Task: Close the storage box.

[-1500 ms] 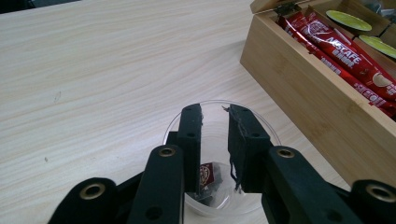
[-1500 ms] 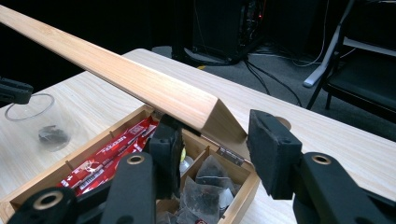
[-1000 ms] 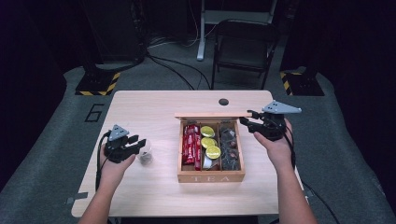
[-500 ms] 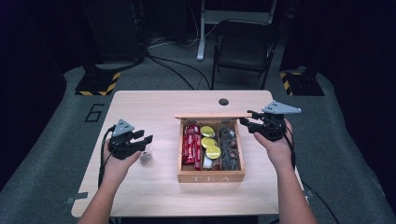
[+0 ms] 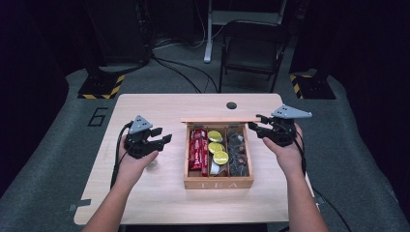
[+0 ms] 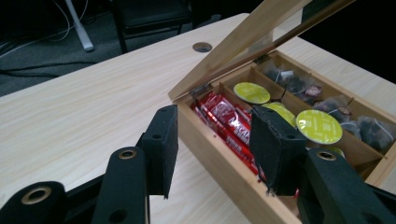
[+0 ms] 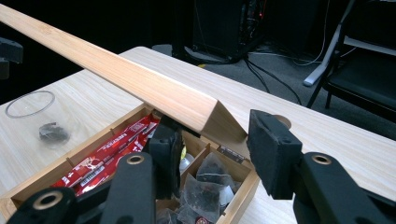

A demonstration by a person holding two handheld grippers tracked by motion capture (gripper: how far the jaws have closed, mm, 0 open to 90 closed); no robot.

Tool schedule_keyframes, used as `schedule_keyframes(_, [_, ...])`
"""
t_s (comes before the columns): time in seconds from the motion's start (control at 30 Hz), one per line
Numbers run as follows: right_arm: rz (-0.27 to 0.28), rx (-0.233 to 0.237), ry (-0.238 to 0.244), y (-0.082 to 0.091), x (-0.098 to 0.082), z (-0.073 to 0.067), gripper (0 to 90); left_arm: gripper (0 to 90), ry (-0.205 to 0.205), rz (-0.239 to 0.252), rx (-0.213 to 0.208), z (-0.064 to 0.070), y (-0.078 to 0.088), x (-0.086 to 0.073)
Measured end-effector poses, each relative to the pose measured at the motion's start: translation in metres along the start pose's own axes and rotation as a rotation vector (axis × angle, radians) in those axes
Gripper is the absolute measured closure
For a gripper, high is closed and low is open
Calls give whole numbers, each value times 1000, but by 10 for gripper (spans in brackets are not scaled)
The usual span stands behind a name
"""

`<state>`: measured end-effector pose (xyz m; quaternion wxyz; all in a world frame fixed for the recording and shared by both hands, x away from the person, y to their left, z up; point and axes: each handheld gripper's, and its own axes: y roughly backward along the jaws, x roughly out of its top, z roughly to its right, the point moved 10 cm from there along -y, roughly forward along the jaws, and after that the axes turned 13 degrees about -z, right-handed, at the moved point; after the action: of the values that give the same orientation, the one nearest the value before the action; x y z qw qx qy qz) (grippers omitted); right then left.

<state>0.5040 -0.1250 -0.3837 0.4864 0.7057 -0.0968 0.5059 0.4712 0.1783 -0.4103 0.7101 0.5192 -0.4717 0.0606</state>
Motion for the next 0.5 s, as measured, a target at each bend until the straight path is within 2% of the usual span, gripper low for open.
schedule_keyframes(0.23, [0, 0, 1, 0, 0, 0, 552, 523, -21, 28, -10, 13, -2, 21])
schedule_keyframes(0.33, [1, 2, 5, 0, 0, 0, 552, 523, -42, 22, -20, 20, -2, 29])
schedule_keyframes(0.5, [2, 3, 4, 0, 0, 0, 551, 523, -67, 43, -21, 31, -4, 44])
